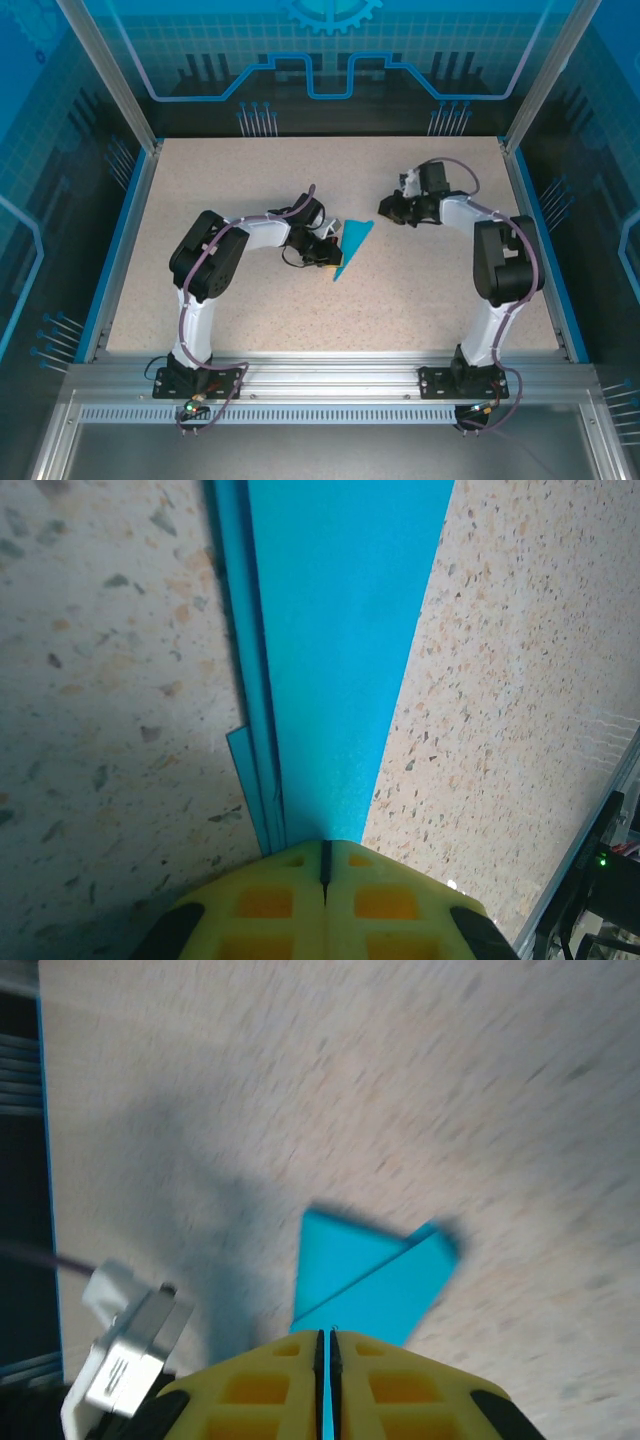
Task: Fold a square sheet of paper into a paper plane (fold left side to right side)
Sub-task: Fold the wing for the fifth time at the center of the table.
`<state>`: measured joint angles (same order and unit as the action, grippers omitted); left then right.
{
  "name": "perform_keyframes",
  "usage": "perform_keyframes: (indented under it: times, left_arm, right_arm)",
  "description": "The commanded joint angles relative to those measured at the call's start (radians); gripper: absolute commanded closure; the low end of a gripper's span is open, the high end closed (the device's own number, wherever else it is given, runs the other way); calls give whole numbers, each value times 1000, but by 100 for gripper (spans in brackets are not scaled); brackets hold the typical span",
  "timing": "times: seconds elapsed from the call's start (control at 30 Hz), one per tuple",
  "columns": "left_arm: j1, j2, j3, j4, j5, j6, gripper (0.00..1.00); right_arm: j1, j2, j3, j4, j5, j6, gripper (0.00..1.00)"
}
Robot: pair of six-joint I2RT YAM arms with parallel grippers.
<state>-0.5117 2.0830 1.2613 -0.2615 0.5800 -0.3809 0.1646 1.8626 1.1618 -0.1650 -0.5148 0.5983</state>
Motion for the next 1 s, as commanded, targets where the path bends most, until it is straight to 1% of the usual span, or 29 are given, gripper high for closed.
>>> perform_keyframes:
  times: [0.0, 0.07, 0.17, 0.33, 0.7, 0.83, 0.97]
  left_arm:
    - [-6, 58, -36, -135, -140, 40, 100]
    - [-5, 57, -36, -136, -140, 40, 100]
    - [-5, 60, -34, -137, -141, 38, 100]
    - [-8, 54, -36, -134, -137, 39, 100]
    - [-9, 1, -31, -124, -111, 29, 100]
    - [-8, -57, -32, -111, -91, 22, 93]
    - [-9, -123, -32, -108, -60, 11, 91]
  right_arm:
    - [78, 10, -77, 70, -40, 69, 86]
    - [111, 24, -94, 112, -49, 101, 86]
    - [155, 54, -94, 123, -38, 120, 87]
    - [190, 102, -103, 134, -25, 149, 87]
    - [196, 163, -79, 20, 42, 118, 87]
    - [196, 167, -76, -1, 51, 112, 87]
    - [195, 165, -76, -5, 57, 107, 87]
